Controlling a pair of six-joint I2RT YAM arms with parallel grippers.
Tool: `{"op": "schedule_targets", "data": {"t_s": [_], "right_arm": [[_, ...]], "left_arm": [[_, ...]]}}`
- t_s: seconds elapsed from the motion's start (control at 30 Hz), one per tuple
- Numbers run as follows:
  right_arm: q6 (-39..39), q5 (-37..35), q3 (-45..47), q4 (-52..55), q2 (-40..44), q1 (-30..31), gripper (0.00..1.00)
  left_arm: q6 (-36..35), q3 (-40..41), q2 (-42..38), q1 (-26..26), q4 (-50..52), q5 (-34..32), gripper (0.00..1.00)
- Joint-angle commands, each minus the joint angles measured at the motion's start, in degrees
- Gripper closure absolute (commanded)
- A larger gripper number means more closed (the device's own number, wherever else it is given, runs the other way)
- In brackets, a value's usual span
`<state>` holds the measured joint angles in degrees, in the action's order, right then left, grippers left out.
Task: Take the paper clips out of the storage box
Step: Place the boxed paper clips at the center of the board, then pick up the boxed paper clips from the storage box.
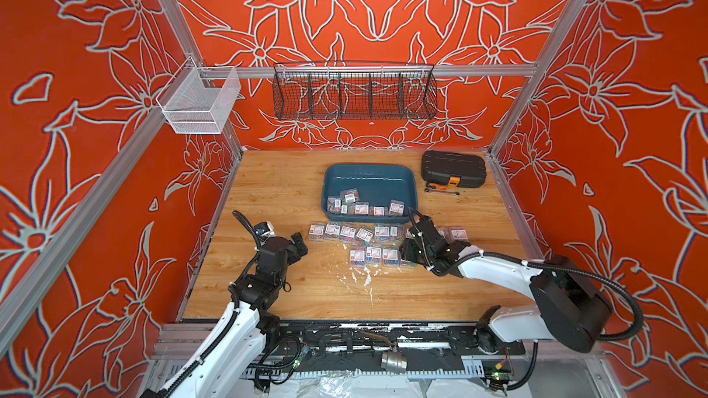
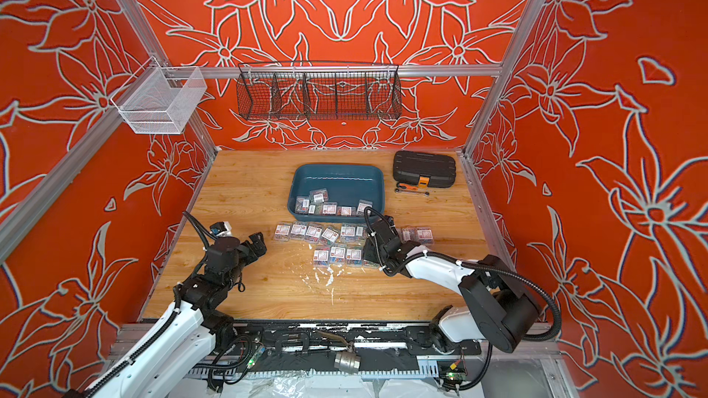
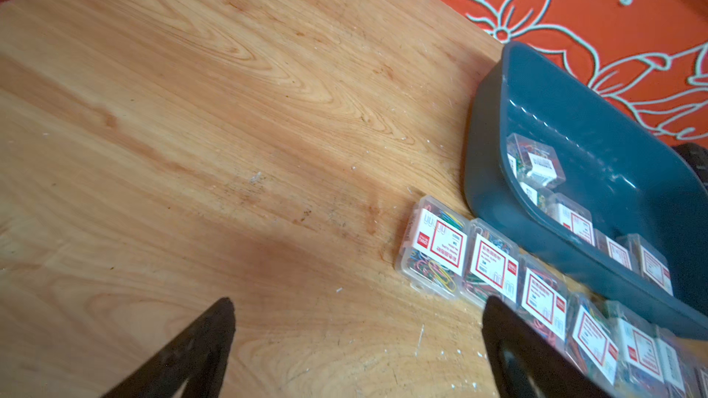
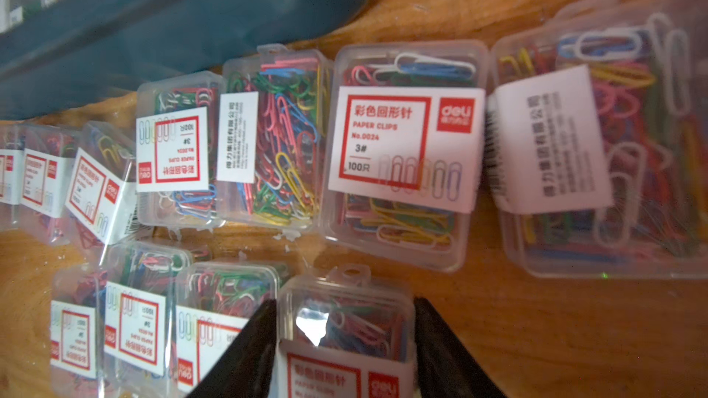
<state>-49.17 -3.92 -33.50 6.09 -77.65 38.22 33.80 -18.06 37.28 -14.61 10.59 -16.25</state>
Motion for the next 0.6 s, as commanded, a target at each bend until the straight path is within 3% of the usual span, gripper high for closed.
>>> {"op": "schedule_targets", "data": {"t_s": [0.0,0.2,0.37,0.57], "right_arm": [[-1.6,-3.1,-0.5,2.2,3.7,0.1,0.40],[2.2,-9.7,-4.4,7.6,9.9,0.1,0.34],[8.1,-18.7,-7.8,11.2,15.5,-0.4,0.24],[16.7,-27.6,-9.4,8.7,17.8,-4.0,0.17]], "left_arm": [[-3.3,-3.7,3.1,0.3,-2.6,9.9,0.01],[-5.7,-14.1,12.7,0.0,-4.7,21.5,0.03],[-7.3,-26.2,27.4,-1.1,-2.1,22.6,0.10],[-11.6,-46.8,47.1,-5.0,11.4,20.4,0.18]]}}
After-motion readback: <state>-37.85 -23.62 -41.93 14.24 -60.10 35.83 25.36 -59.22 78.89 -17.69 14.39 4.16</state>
